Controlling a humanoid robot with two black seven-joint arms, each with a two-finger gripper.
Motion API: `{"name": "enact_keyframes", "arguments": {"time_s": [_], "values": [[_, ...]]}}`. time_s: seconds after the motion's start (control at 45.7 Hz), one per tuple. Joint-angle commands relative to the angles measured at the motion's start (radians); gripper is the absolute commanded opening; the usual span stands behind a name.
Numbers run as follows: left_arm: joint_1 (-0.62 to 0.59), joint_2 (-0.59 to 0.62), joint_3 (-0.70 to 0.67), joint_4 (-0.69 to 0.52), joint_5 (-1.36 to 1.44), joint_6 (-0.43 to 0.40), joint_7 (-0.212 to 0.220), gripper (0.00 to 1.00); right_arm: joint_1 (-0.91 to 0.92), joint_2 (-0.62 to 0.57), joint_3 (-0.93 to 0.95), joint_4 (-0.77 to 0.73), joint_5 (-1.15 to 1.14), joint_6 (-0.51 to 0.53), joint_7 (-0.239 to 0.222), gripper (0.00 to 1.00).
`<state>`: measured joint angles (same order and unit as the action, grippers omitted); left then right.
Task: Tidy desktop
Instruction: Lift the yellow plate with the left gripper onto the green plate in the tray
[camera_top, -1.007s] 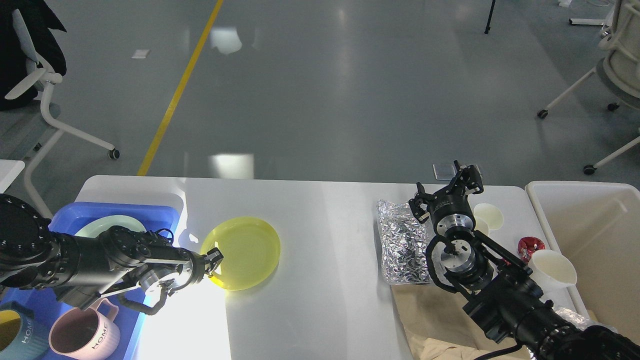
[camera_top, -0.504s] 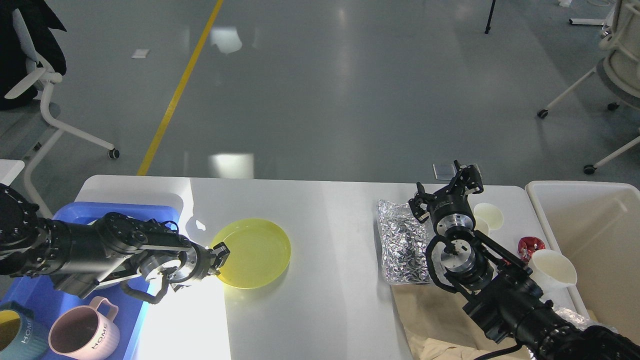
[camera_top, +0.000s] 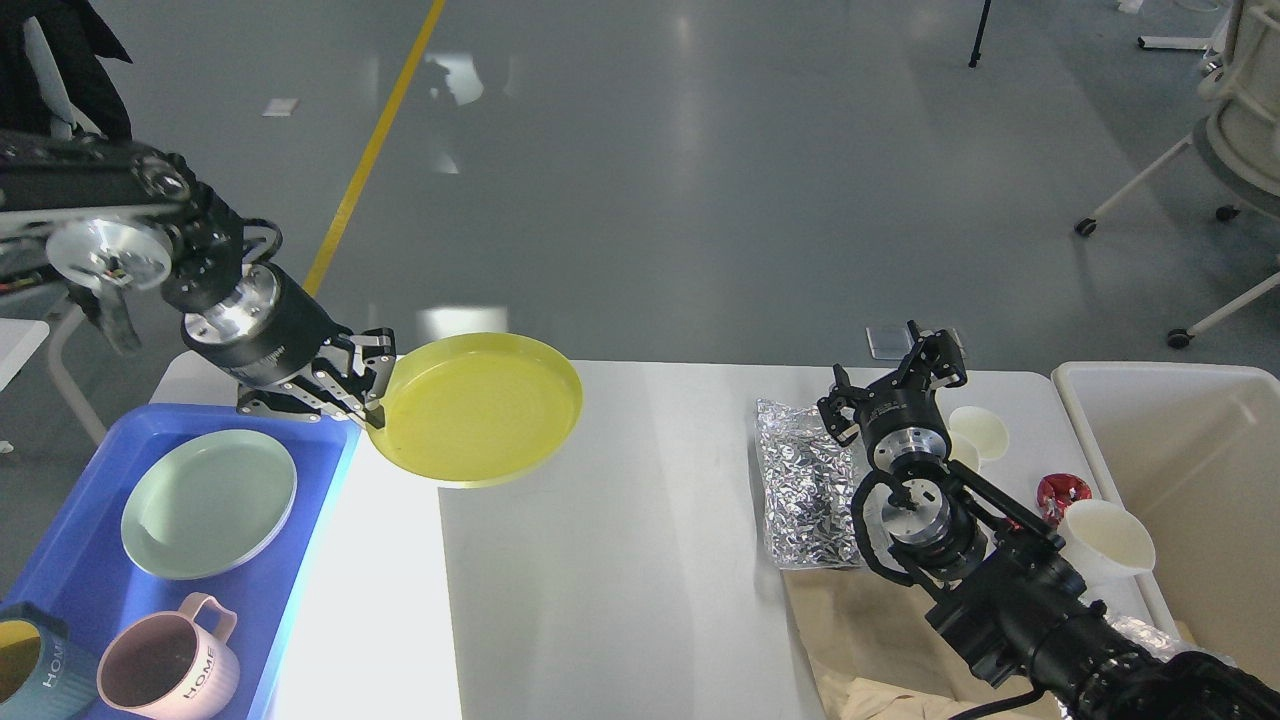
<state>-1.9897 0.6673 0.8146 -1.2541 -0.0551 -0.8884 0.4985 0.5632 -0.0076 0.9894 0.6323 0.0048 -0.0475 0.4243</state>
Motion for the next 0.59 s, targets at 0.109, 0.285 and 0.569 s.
{"name": "enact_keyframes", "arguments": {"time_s": [0.109, 0.285, 0.569], "values": [[-0.253, 0.116, 0.017, 0.01, 0.038, -0.072, 0.028, 0.0, 0.0, 0.0, 0.0, 0.0, 0.0, 0.0, 0.001, 1.0], [-0.183, 0.153, 0.032, 0.012, 0.132, -0.072, 0.046, 0.0, 0.0, 0.0, 0.0, 0.0, 0.0, 0.0, 0.001, 1.0], [0.143, 0.32, 0.008, 0.094, 0.311, -0.072, 0.037, 0.0, 0.0, 0.0, 0.0, 0.0, 0.0, 0.0, -0.001, 1.0]]}}
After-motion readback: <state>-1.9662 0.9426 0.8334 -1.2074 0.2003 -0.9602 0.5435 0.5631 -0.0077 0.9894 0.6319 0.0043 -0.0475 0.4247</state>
